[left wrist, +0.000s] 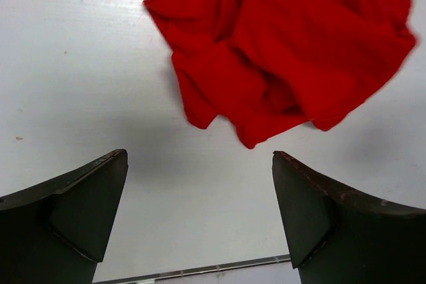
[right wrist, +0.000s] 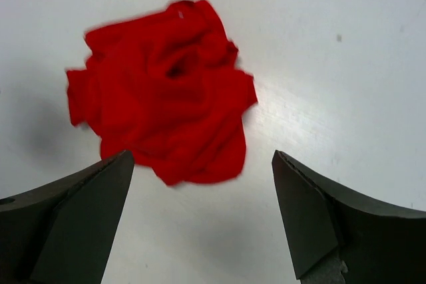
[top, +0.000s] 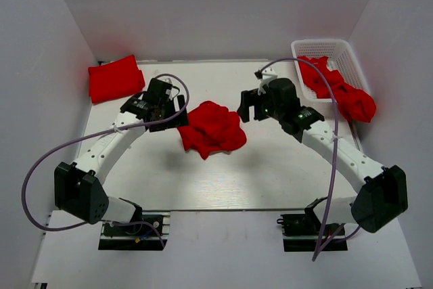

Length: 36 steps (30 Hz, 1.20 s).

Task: Fold and stack the t-shirts
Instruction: Flatten out the tshirt

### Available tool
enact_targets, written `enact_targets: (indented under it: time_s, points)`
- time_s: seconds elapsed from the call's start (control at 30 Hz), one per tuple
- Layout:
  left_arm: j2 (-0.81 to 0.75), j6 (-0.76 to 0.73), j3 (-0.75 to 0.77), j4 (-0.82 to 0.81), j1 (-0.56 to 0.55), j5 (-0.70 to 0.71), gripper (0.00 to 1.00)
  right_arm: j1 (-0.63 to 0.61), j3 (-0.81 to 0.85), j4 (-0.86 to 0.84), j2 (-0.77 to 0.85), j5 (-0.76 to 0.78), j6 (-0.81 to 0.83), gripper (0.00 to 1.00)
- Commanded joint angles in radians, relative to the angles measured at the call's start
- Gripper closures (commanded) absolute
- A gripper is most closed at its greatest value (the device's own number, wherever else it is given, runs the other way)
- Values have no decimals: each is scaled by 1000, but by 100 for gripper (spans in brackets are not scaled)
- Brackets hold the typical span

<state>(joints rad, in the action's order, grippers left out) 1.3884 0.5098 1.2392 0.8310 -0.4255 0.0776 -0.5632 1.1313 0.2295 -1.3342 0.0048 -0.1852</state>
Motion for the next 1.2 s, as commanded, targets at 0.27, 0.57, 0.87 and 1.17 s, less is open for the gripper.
enact_targets:
  time_s: [0.27,0.57,0.87,1.17]
  points:
    - [29,-44,-225,-243,21,-119,4,-9,-209,-48,23,-126,-28,10]
    - [124,-45,-256,-366,21,-128,15,-30,-200,-130,-146,-264,-46,11]
    - [213,-36,-284,-477,21,-148,30,-53,-140,-154,-296,-322,-71,11]
    - [255,-45,-251,-510,21,-203,94,-67,-62,-160,-391,-246,-123,26]
